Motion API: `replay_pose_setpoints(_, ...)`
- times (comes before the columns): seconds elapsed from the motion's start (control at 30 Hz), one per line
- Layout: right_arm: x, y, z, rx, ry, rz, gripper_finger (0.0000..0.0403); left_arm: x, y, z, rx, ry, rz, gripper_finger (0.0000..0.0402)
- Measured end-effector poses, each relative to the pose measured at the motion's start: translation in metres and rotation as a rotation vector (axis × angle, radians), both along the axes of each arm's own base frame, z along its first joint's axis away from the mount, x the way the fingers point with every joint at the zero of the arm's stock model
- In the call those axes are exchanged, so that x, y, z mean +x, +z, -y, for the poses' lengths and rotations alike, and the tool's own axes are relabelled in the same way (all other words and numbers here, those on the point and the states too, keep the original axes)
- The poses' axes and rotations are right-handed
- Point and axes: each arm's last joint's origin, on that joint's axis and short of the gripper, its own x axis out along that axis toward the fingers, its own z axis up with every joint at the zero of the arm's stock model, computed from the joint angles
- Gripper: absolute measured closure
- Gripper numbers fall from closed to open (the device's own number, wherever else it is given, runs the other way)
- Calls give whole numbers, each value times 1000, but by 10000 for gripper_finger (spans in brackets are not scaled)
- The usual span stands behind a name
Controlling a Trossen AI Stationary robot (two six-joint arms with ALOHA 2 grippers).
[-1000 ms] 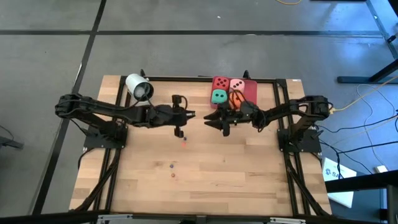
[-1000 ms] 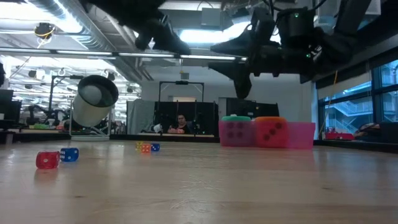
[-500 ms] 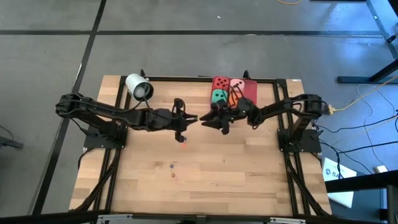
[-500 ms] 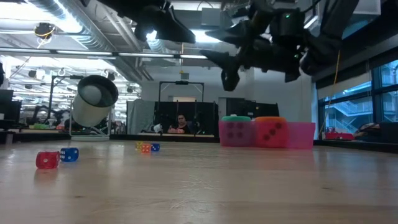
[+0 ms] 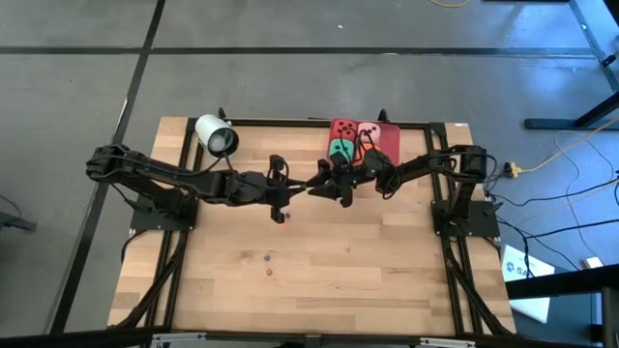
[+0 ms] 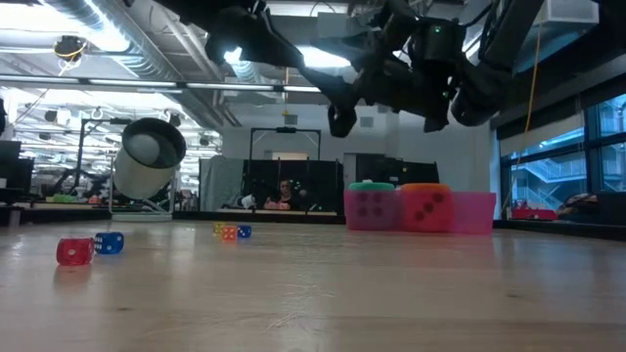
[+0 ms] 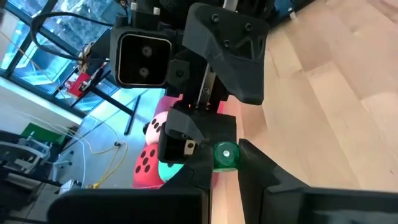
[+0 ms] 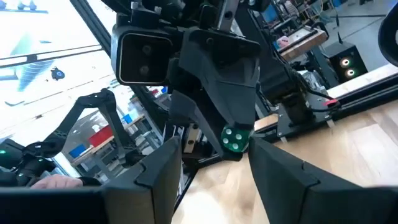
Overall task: Pick & Place Dice
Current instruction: Put the small green dice into the red bin
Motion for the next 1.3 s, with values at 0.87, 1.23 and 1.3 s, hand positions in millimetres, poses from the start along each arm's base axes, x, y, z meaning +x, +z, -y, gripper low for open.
replay_pose_setpoints(0.87, 15, 8, 2, 3, -54, -43, 215, 1, 0, 0, 8, -4, 4, 373)
replay_pose_setpoints(1.23, 15, 5, 1, -5, -44, -67, 215, 0, -1, 0, 17, 19, -4, 373)
replay_pose_setpoints(1.3, 15, 5, 1, -5, -44, -67, 219, 0, -1, 0, 17, 18, -5, 373)
